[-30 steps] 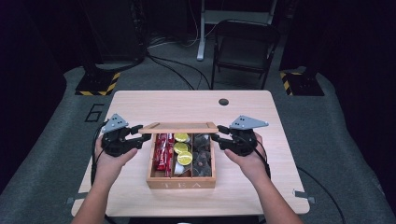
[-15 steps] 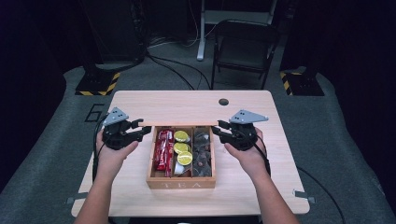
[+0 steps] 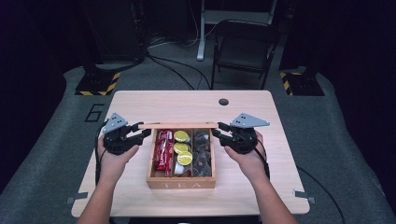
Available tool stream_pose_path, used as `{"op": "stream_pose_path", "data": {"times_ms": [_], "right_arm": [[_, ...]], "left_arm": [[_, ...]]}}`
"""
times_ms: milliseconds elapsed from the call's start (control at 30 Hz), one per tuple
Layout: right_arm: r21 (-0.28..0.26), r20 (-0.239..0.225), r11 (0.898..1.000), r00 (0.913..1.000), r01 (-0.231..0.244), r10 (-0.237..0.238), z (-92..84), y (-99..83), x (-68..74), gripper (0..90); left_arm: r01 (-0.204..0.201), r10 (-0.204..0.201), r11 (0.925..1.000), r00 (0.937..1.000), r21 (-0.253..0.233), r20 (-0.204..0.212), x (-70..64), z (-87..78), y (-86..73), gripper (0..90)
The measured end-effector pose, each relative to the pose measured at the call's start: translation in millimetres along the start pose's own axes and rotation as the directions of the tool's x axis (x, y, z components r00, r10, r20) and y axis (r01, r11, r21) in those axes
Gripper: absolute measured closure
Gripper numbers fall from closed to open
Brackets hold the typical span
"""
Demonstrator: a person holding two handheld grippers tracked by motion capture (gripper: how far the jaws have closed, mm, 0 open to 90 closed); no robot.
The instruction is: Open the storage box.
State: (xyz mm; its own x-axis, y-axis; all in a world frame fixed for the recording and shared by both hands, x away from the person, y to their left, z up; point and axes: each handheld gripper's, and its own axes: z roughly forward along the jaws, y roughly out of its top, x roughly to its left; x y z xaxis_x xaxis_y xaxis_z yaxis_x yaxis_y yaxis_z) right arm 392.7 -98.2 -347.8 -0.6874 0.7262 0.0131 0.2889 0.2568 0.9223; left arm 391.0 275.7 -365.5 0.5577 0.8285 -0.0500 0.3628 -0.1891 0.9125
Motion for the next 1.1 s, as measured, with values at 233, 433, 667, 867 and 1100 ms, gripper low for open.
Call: {"op": "stream_pose_path", "data": {"times_ms": [233,433,667,867,1100], "right_arm": [[-0.001,-0.004,1.000,1.0000,-0.004,0.004,-0.3,-1.7,-0.5,63.9],[-0.012,0.003,1.000,1.0000,-0.009,0.009,-0.8,-5.1,2.1,62.1],[0.009,0.021,1.000,0.9997,0.014,-0.014,-2.1,-9.2,5.7,60.4],[0.031,0.033,0.999,0.9992,0.020,-0.021,-4.7,-11.8,4.6,60.3],[0.075,0.044,0.997,0.9990,-0.014,0.011,0.8,-25.3,5.0,56.6]], "left_arm": [[0.011,-0.011,0.9999,0.9999,0.012,-0.004,2.4,7.0,-4.3,59.9],[-0.009,0.010,0.9998,0.9998,0.018,-0.017,1.2,9.8,-3.8,58.5],[0.002,-0.002,1.0000,0.9999,-0.001,-0.013,4.3,11.8,-1.4,58.5],[0.000,0.000,1.0000,1.0000,-0.006,-0.004,7.2,13.3,1.4,58.4],[-0.003,0.003,1.0000,0.9999,0.004,-0.013,5.8,13.5,2.5,58.5]]}}
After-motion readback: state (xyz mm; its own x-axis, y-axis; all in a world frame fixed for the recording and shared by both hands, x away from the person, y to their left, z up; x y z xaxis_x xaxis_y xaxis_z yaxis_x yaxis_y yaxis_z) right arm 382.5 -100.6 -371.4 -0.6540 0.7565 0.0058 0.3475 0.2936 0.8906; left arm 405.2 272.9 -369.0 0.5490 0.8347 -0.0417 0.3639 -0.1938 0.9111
